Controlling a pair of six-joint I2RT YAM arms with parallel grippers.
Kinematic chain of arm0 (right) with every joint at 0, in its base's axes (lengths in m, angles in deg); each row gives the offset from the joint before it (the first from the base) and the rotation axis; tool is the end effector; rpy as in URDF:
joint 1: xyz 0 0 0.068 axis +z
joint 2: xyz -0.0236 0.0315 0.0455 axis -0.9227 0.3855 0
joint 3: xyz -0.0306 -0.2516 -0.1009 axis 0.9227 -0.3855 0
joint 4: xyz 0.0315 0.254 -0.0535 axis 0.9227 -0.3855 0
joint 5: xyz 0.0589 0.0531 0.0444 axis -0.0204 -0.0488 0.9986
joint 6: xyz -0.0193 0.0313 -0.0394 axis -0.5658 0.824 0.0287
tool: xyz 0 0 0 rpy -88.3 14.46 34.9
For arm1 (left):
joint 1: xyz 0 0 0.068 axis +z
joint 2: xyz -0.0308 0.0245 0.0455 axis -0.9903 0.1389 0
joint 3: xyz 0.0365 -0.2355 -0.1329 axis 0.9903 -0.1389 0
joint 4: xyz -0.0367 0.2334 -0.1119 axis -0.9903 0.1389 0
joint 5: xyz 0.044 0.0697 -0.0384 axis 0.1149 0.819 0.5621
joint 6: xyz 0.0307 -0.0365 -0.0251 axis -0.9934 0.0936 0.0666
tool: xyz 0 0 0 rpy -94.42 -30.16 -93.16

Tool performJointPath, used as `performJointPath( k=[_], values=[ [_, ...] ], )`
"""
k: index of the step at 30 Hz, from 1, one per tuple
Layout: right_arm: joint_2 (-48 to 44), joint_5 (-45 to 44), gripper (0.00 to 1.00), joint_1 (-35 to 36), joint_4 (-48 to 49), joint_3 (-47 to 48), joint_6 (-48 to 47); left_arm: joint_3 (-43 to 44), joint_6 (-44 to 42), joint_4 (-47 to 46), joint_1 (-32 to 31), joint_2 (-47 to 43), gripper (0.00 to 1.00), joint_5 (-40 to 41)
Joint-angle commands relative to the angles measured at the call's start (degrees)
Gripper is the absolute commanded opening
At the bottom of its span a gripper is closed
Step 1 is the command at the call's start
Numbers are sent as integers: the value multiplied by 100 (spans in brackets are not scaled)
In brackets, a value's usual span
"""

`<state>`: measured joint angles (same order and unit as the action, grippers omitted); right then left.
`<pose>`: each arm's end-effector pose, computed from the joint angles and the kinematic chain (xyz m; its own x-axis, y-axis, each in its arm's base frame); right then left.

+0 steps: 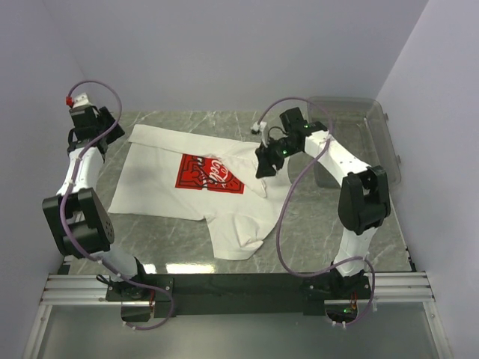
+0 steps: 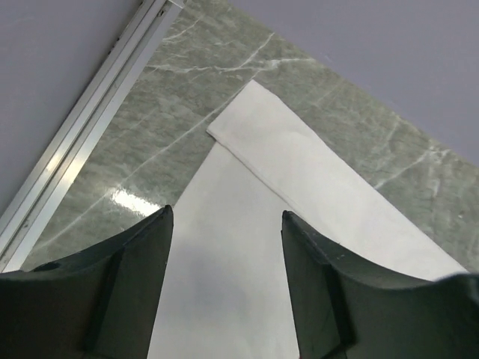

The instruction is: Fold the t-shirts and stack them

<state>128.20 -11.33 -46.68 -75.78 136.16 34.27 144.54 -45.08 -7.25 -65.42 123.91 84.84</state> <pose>0.3514 0.1598 0.2594 -0.3281 -0.5897 -0.7379 -0.9443 0.2257 0.2395 0.3689 0.1095 0.3007 -0.3307 -0.4459 -0.8318 -0.4112 0.8614 -0.2983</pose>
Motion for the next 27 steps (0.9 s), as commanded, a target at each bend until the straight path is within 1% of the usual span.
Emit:
performJointPath(
  k=[1,2,3,5,6,9,11,13,14,18,27],
  values=[
    [428,-622,58,-52,964,627,2170,-266,603,-28,255,-526,65,-595],
    [587,-753,58,-26,991,749,2428,-337,648,-19,299,-597,66,-727],
    [772,-816,58,36,931,1099,2578,-398,683,-10,387,-737,66,-981],
    [1334,-1132,57,97,781,1513,3123,-539,649,43,440,-887,68,-1150],
    [1701,-1159,57,106,667,1968,3229,-566,588,113,449,-1035,68,-1229],
    [2143,-1641,56,115,648,2375,3774,-680,359,114,449,-1395,69,-1536],
    [2241,-1965,55,124,719,2403,3863,-847,323,26,449,-1581,69,-1686],
    [2355,-2108,54,142,754,2420,4091,-970,341,17,449,-1783,69,-1792],
    [2382,-2317,52,150,772,2429,4144,-1014,350,34,449,-1862,69,-1818],
    [2531,-2520,48,194,780,2438,4223,-1146,367,69,449,-1951,69,-1898],
    [2803,-2389,44,247,728,2438,4338,-1155,411,113,441,-1977,68,-1950]
  ],
)
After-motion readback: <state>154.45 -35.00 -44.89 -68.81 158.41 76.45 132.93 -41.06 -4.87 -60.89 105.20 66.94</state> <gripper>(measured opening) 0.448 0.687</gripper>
